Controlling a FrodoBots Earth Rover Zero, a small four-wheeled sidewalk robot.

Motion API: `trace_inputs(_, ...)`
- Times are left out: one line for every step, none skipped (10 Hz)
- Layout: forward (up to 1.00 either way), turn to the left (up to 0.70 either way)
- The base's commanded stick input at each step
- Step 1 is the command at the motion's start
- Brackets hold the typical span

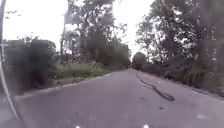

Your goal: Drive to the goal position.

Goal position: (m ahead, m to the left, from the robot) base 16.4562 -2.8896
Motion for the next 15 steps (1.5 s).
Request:
trace_inputs(0.7,0.0)
trace_inputs(0.7,-0.1)
trace_inputs(0.7,-0.28)
trace_inputs(0.7,-0.35)
trace_inputs(0.7,-0.35)
trace_inputs(0.7,-0.35)
trace_inputs(0.7,-0.11)
trace_inputs(0.7,0.0)
trace_inputs(0.7,0.0)
trace_inputs(0.7,0.0)
trace_inputs(0.7,0.0)
trace_inputs(0.7,0.0)
trace_inputs(0.7,0.0)
trace_inputs(0.7,0.0)
trace_inputs(0.7,0.0)
